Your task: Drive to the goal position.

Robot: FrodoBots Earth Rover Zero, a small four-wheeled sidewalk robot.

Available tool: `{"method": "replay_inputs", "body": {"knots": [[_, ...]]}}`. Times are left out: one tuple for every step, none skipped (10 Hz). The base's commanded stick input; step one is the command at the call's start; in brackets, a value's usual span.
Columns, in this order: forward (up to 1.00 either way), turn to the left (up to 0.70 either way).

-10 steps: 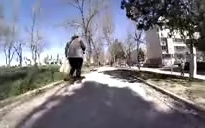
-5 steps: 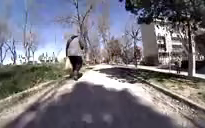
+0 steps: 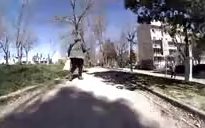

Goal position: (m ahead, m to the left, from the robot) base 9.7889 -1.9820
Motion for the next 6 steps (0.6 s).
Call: {"method": "replay_inputs", "body": {"knots": [[1.00,-0.28],[1.00,-0.25],[1.00,-0.17],[1.00,-0.09],[1.00,-0.01],[1.00,0.00]]}}
